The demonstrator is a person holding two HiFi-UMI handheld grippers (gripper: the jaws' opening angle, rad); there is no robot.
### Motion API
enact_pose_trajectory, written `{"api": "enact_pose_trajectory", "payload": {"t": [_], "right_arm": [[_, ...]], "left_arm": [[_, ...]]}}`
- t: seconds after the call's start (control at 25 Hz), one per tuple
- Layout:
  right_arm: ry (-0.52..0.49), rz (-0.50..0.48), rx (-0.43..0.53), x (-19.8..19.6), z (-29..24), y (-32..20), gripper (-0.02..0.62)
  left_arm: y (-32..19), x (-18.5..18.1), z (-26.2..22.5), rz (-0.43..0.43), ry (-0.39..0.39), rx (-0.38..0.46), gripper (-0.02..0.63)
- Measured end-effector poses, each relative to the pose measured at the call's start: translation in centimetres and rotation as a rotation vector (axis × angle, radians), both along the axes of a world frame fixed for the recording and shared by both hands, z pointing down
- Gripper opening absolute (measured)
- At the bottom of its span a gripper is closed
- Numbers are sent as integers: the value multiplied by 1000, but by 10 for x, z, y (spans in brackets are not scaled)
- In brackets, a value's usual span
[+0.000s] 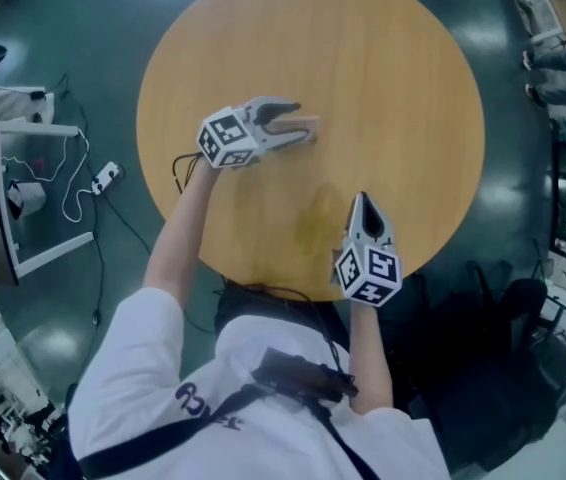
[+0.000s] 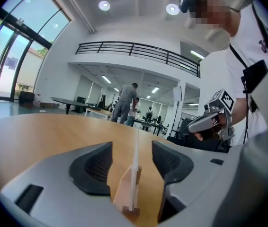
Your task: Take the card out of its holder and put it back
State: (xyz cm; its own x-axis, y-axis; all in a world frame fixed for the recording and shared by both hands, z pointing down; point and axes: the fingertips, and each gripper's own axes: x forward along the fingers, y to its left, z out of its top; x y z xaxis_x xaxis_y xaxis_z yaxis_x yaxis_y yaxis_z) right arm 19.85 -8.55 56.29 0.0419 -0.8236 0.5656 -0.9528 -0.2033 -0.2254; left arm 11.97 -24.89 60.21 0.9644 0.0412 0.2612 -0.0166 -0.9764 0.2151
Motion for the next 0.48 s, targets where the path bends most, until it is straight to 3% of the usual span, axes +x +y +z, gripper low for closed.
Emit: {"api": "enact_pose_trajectory", "payload": {"t": [0.04,0.16,0.36,0.48], "right_arm": [[0,1,4,0,-1,1,18],[0,5,12,-9,-5,6,18],[-13,-36,70,-14,-12,4,18],[-23,-74,110,-22,-23,8,18]], "left_arm": [[-2,-3,0,-15,-5,-14,270],[-8,-28,1,-116,-28,1,302],[-28,-95,-46,-477,43,155,319],[-9,-129,-81,-624,87,190,319]]}}
